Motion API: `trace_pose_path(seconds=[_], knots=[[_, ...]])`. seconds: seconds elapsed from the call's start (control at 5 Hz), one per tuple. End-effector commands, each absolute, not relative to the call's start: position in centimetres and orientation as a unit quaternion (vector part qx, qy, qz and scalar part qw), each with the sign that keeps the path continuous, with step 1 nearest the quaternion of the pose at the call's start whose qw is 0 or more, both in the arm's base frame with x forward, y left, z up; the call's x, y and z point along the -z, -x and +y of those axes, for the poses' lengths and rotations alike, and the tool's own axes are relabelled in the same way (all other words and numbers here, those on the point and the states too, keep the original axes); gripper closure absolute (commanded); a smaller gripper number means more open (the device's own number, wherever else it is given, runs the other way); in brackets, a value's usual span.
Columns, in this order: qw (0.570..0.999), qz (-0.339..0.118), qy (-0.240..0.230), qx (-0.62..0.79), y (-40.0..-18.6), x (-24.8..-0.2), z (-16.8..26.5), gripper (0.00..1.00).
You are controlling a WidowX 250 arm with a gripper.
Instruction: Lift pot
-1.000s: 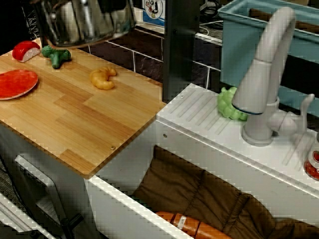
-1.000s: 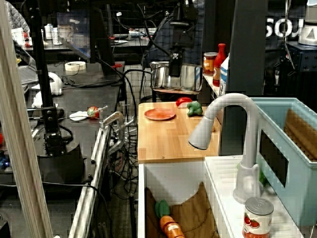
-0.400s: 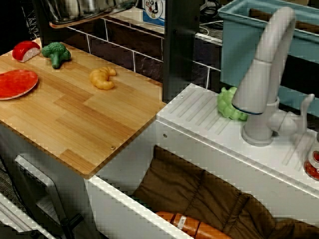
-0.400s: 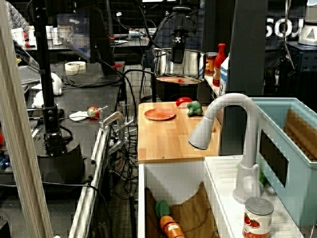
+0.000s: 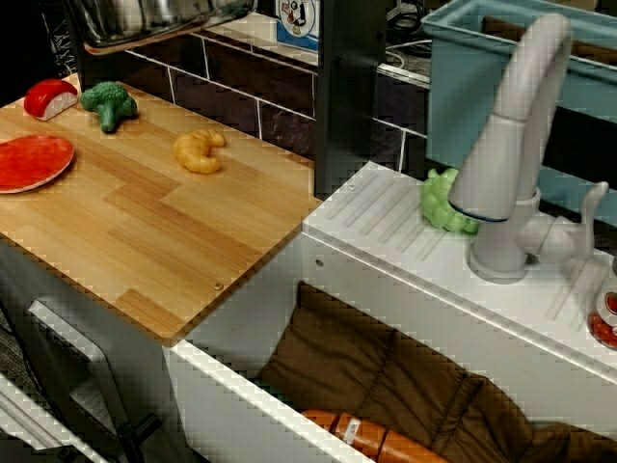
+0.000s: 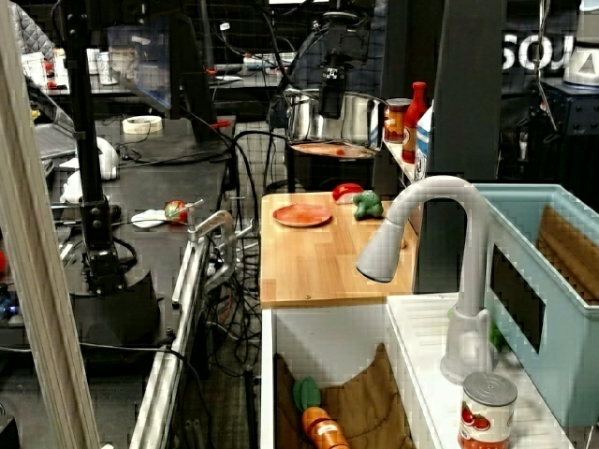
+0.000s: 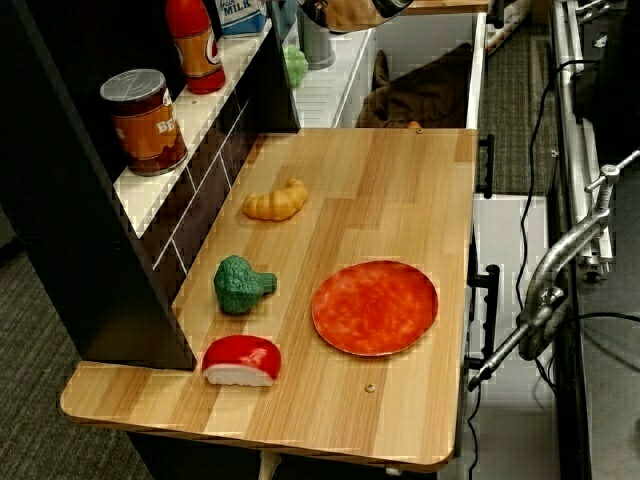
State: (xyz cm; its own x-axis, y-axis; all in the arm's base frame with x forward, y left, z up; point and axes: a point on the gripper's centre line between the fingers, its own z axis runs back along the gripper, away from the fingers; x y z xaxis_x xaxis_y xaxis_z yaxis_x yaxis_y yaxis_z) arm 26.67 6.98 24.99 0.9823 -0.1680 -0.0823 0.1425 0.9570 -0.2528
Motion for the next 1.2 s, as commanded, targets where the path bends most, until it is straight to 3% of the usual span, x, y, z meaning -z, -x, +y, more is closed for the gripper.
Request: trace_pose_path(seconds=[0.0, 1.0], knots=[[0.990, 0.025, 0.108, 0.084, -26.82, -26.31, 7.10, 1.00], [0.990, 0.023, 0.112, 0.077, -26.95, -26.25, 7.40, 1.00]])
